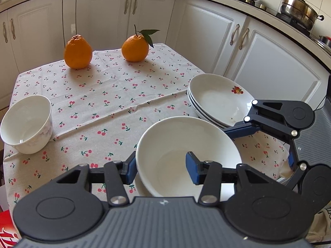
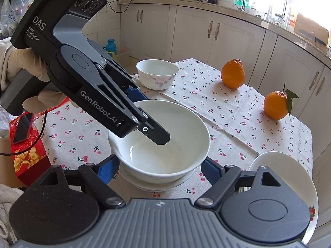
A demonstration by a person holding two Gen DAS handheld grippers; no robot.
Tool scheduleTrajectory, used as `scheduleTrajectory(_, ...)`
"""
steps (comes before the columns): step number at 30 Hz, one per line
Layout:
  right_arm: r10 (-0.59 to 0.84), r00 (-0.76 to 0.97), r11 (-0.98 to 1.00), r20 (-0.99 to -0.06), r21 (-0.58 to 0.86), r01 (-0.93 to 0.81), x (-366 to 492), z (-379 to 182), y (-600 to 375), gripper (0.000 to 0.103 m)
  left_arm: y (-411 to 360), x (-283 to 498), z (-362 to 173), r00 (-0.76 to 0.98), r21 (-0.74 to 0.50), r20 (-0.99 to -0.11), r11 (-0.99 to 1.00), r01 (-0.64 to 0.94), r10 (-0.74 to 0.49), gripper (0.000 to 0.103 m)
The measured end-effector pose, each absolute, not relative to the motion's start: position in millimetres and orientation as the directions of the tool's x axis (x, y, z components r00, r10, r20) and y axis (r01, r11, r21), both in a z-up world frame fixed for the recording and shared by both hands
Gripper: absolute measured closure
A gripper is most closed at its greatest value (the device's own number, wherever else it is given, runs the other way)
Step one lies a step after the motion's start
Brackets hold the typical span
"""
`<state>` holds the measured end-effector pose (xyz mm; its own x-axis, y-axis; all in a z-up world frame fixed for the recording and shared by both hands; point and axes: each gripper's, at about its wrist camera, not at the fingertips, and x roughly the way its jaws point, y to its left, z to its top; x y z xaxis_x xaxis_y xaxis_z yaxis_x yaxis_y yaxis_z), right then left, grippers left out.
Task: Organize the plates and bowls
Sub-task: 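Lower the held bowl into the other white bowl and open the left gripper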
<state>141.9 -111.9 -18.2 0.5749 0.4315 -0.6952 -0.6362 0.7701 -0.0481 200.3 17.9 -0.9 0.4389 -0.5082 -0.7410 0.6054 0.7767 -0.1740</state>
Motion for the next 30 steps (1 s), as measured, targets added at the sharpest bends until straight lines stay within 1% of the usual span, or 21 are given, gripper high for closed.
scheduleTrajectory(12,0.444,0.552,0.77,-0.705,-0.014,-0.637,147.9,-26.5,-110.6,0.014,17.4,198.5,-2.4,0.453,-0.144,-0.741,0.777,0.613,-0.495,0.056)
scheduleTrajectory(18,0.445,0.55,0.767,-0.707,-0.016,-0.641,147.9,-27.0,-110.5,0.014,15.1,196.1,-2.3,0.456,-0.123,-0.745,0.772,0.623,-0.487,0.054)
scheduleTrajectory(21,0.449,0.548,0.768,-0.706,-0.009,-0.641,148.4,-27.7,-111.1,0.014,14.5,196.3,-2.9,0.456,-0.123,-0.743,0.77,0.626,-0.489,0.048)
scheduleTrajectory(23,0.452,0.544,0.768,-0.707,-0.002,-0.641,149.2,-28.5,-111.1,0.014,14.2,196.6,-4.5,0.458,-0.118,-0.748,0.775,0.621,-0.481,0.042)
scheduleTrajectory(24,0.454,0.544,0.768,-0.705,0.001,-0.641,149.3,-28.8,-111.2,0.012,14.3,196.2,-5.2,0.461,-0.115,-0.746,0.774,0.623,-0.481,0.041)
scheduleTrajectory(25,0.456,0.552,0.767,-0.698,-0.007,-0.642,148.2,-28.4,-111.0,0.006,14.5,196.0,-5.4,0.458,-0.118,-0.746,0.773,0.624,-0.484,0.041)
scheduleTrajectory(27,0.459,0.56,0.762,-0.69,-0.018,-0.647,146.1,-26.8,-110.2,0.002,15.8,194.7,-4.5,0.463,-0.118,-0.743,0.775,0.621,-0.484,0.039)
scheduleTrajectory(29,0.47,0.558,0.756,-0.684,-0.015,-0.655,144.4,-24.8,-110.4,0.001,18.2,192.5,-2.3,0.474,-0.112,-0.738,0.779,0.617,-0.481,0.032)
scheduleTrajectory(30,0.471,0.559,0.755,-0.683,-0.016,-0.656,143.8,-23.7,-110.1,0.001,19.8,191.0,-0.9,0.479,-0.109,-0.734,0.78,0.616,-0.481,0.031)
